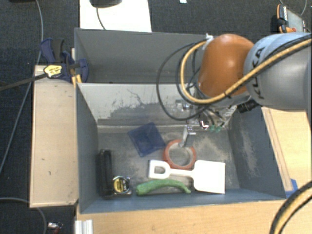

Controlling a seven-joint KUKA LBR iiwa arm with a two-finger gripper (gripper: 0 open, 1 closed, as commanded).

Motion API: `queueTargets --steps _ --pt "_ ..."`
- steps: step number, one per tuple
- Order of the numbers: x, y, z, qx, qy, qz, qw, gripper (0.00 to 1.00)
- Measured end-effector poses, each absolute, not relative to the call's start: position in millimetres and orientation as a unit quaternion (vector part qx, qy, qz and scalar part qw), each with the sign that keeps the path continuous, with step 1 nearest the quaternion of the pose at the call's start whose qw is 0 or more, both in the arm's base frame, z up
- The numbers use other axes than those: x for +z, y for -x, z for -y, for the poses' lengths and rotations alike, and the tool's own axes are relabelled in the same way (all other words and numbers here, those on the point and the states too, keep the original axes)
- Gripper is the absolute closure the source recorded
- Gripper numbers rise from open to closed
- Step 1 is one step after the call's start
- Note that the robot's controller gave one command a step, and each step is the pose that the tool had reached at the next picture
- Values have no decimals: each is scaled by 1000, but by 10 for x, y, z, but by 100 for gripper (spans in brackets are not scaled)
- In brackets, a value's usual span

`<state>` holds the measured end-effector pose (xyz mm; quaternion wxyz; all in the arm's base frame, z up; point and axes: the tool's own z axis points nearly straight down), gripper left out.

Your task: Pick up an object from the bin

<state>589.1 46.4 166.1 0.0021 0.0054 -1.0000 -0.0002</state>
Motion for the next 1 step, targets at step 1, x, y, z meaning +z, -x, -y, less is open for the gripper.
queueTargets --steps 1 --pt "1710 -5906 -461 0 -4 1000 -2 0"
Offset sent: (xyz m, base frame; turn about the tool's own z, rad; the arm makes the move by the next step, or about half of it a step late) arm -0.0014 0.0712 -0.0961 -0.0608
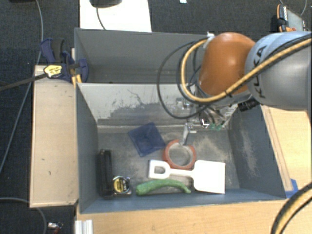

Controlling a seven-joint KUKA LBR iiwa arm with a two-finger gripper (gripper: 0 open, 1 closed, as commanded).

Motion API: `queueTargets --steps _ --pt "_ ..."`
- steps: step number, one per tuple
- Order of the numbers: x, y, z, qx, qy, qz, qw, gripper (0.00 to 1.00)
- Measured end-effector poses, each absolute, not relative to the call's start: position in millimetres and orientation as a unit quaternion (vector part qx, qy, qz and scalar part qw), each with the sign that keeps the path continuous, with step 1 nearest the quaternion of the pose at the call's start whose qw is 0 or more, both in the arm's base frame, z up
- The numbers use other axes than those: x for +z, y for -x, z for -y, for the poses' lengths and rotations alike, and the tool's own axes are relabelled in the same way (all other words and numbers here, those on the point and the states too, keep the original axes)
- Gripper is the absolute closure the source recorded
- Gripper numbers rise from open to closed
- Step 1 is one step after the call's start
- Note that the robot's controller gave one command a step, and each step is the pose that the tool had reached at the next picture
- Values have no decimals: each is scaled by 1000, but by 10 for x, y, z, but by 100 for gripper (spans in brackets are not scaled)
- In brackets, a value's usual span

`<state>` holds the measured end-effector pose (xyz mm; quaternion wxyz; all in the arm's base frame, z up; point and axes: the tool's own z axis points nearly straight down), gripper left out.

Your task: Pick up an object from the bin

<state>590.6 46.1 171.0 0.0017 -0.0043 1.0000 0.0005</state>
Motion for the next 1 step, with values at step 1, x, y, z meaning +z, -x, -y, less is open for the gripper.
queueTargets --steps 1 --pt "667 -5862 -1213 2 39 -999 -2 0"
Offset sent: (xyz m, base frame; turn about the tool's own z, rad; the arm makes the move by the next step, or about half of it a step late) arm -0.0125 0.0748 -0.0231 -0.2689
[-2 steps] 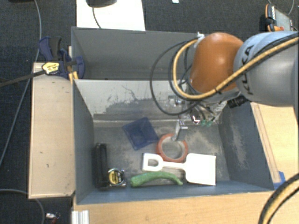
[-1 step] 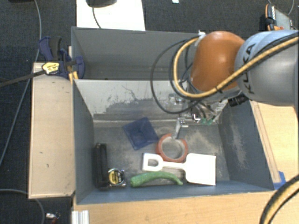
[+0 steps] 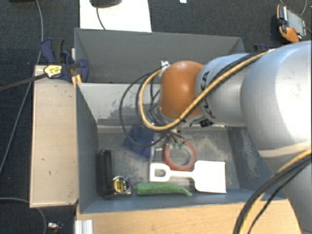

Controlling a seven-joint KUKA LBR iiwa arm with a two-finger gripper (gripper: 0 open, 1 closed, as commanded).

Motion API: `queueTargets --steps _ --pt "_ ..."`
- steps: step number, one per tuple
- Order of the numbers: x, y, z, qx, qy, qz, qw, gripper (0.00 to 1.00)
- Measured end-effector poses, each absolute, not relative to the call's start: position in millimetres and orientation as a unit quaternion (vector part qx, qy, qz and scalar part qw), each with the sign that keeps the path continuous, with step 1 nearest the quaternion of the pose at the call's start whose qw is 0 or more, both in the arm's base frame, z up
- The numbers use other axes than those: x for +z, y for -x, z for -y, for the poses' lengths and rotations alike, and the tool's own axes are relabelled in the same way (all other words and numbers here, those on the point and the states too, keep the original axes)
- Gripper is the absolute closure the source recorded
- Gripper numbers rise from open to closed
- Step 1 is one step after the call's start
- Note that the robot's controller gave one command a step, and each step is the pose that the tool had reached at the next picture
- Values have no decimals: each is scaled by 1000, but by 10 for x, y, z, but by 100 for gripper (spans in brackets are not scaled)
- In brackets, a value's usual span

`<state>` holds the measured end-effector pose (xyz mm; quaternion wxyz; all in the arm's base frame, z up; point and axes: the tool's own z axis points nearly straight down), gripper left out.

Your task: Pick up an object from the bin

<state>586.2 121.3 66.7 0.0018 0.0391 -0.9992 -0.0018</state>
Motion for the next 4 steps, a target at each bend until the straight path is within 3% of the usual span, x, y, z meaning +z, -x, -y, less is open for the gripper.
queueTargets --steps 1,2,3,4 --pt "1518 -5801 -1214 0 -138 990 -10 0" --pt "994 -5895 -1670 -2 59 998 -2 0" --pt "706 -5934 -1721 -2 14 1000 -10 0" --pt "709 -5888 -1514 -3 167 986 -4 100"
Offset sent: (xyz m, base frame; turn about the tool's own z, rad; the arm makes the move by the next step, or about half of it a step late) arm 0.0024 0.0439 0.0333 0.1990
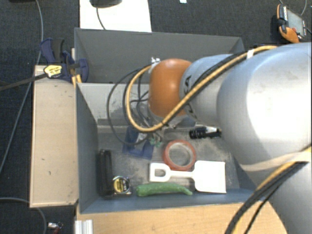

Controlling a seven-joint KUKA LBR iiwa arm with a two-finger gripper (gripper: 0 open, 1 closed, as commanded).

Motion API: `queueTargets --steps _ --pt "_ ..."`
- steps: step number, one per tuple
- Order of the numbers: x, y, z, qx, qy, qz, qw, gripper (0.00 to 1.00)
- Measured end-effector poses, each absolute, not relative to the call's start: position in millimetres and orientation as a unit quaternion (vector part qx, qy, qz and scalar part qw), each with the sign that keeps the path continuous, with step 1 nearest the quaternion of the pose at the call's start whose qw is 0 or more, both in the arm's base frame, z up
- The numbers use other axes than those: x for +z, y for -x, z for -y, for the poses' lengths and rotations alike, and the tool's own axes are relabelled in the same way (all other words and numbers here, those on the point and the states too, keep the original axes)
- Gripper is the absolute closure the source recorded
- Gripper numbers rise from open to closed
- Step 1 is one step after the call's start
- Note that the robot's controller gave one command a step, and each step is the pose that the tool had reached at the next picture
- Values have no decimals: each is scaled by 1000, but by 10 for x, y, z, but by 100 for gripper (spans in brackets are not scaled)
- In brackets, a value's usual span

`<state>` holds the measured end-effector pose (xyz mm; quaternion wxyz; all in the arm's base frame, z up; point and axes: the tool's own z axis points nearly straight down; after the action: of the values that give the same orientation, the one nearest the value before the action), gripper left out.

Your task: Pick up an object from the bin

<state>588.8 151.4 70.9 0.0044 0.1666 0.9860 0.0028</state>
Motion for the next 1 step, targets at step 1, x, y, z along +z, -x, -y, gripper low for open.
queueTargets --steps 1 --pt "709 -5888 -1515 3 -166 -986 4 100"
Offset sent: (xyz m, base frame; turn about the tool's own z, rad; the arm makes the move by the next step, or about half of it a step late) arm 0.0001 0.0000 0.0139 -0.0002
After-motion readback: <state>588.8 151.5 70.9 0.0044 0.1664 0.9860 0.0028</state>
